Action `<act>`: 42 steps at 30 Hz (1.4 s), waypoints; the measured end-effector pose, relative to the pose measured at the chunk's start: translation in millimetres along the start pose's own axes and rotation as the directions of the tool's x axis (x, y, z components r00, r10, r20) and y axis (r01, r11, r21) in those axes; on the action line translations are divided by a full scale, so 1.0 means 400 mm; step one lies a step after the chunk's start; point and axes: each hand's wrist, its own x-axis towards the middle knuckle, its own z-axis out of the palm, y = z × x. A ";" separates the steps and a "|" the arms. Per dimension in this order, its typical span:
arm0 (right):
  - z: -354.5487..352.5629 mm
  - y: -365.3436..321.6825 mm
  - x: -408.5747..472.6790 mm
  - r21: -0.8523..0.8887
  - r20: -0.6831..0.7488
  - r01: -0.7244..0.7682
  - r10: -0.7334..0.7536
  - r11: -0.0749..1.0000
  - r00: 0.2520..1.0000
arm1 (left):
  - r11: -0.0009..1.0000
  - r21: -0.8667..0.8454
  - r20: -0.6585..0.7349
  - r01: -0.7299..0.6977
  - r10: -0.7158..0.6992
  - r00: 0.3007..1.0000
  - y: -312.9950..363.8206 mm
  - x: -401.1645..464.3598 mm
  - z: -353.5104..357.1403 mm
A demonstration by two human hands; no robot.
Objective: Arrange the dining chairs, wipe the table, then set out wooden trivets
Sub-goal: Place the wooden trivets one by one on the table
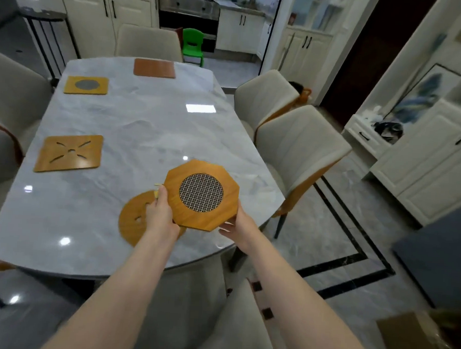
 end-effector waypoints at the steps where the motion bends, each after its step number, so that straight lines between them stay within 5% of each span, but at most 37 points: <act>1: -0.035 -0.007 -0.002 0.049 0.012 -0.012 0.012 0.999 1.000 | 1.000 0.014 0.012 0.002 -0.002 1.000 -0.023 -0.013 0.029; 9: -0.471 -0.121 -0.015 0.167 0.126 -0.063 0.042 0.984 0.991 | 1.000 0.007 0.062 0.028 -0.028 0.998 -0.305 -0.114 0.357; 19: -0.922 -0.261 -0.038 0.315 -0.144 0.108 -0.065 0.943 0.987 | 0.989 0.064 0.200 0.134 -0.144 0.969 -0.559 -0.196 0.758; 28: -1.126 -0.402 0.077 0.321 -0.264 0.172 -0.087 0.931 0.961 | 0.973 0.100 0.214 0.208 -0.225 0.950 -0.652 -0.131 0.997; 42: -1.201 -0.805 0.477 0.194 -0.168 0.177 -0.145 0.965 0.975 | 0.982 -0.008 0.189 0.187 -0.182 0.965 -0.557 0.172 1.392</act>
